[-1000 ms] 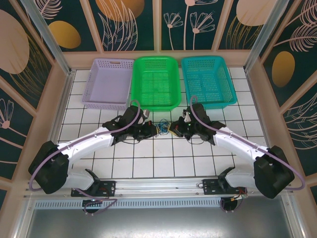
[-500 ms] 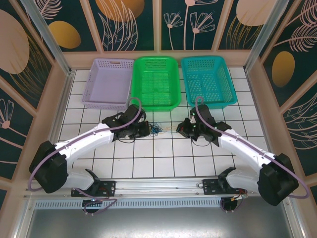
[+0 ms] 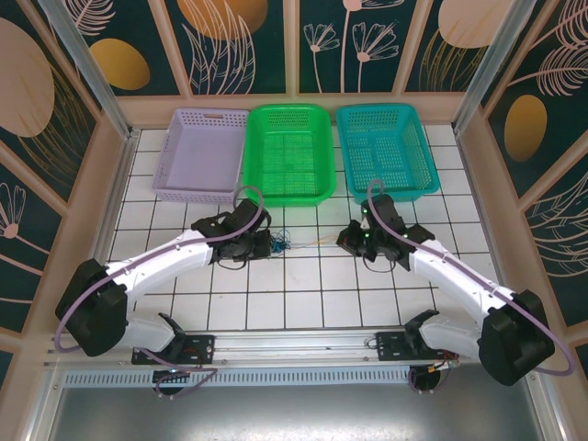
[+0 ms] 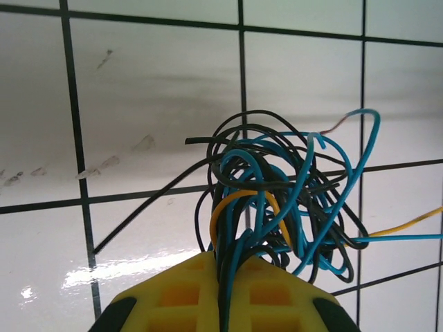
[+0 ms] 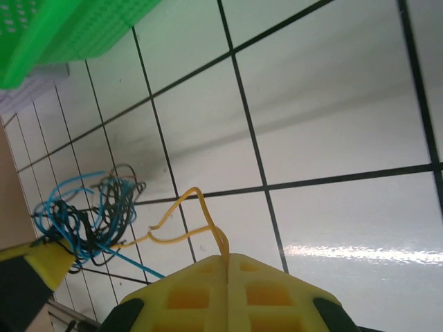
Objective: Untangle the cables
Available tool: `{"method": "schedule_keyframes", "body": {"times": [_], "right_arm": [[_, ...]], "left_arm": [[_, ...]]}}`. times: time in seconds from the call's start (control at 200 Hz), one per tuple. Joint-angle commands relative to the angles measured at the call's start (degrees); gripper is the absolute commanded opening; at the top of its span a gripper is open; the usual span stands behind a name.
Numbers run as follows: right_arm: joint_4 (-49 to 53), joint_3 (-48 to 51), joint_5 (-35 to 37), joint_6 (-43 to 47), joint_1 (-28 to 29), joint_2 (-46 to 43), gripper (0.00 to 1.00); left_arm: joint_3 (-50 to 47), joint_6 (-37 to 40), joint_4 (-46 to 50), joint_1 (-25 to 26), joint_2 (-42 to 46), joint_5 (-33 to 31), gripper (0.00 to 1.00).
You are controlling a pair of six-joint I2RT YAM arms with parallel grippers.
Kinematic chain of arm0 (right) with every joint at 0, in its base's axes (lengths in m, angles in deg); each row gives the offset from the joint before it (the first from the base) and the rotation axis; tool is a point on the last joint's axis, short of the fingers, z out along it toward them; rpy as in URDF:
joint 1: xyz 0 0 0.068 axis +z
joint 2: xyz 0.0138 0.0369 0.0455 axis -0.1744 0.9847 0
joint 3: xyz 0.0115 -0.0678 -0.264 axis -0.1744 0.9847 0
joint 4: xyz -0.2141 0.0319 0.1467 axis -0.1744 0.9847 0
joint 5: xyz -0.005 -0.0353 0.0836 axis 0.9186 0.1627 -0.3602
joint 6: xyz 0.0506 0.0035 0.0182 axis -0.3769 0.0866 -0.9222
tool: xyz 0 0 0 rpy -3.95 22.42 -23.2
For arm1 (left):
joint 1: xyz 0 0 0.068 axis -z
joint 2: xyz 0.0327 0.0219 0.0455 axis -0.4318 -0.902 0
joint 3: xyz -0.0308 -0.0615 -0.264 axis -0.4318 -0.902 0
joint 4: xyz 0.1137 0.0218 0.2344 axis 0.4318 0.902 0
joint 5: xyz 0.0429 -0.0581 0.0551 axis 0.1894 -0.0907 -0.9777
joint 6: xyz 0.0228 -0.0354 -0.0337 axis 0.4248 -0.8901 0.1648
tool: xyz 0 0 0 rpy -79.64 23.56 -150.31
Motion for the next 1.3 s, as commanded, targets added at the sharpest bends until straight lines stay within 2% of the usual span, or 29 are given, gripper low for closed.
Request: {"method": "schedule_keyframes", "body": {"times": [0.0, 0.145, 0.22, 0.39, 0.566, 0.791, 0.826, 0.891, 0.976, 1.046, 1.191, 1.291], "right_arm": [[3.3, 0.9, 2.8, 1.9, -2.0, -0.7, 0.00], [2.0, 3.0, 3.6, 0.3, -1.3, -0.3, 0.00], [2.8, 3.8, 5.7, -0.1, -1.8, -1.9, 0.00], [3.4, 4.7, 6.6, 0.1, -2.7, -2.6, 0.00], [7.7, 3.8, 11.0, 1.4, -4.2, -4.3, 0.00], [11.4, 1.1, 15.9, 2.4, -4.9, -5.5, 0.00], [11.6, 0.9, 16.2, 2.5, -5.0, -5.7, 0.00], [11.2, 1.0, 15.9, 2.9, -4.9, -6.3, 0.00], [10.2, 1.2, 15.0, 3.8, -4.9, -7.0, 0.00], [9.5, 1.0, 14.6, 5.2, -4.9, -7.9, 0.00], [6.5, -0.1, 11.3, 12.1, -4.9, -10.4, 0.00], [4.4, -1.1, 8.3, 17.4, -4.9, -11.8, 0.00]], "left_arm": [[-2.9, -0.9, 5.1, -0.8, 1.0, -5.6, 0.08], [-4.3, -2.1, 3.5, -0.8, 0.7, -4.7, 0.08], [-4.6, -2.8, 4.1, -0.9, 0.8, -5.7, 0.18], [-6.0, -3.4, 4.4, -0.8, 2.1, -7.1, 0.19], [-7.4, -3.4, 5.1, -0.8, 2.9, -9.3, 0.02], [-7.9, -3.8, 6.5, -0.9, 3.1, -11.9, 0.03], [-7.8, -3.9, 6.5, -0.8, 3.3, -12.1, 0.06], [-7.1, -3.9, 6.3, -0.8, 3.2, -11.5, 0.24], [-5.4, -3.8, 5.6, -0.8, 3.1, -9.9, 0.40], [-3.5, -4.3, 5.7, -0.8, 3.8, -9.7, 0.50], [2.2, -3.4, 5.6, -0.8, 5.2, -9.0, 0.61], [8.2, -3.4, 5.9, -0.8, 5.4, -8.6, 0.64]]}}
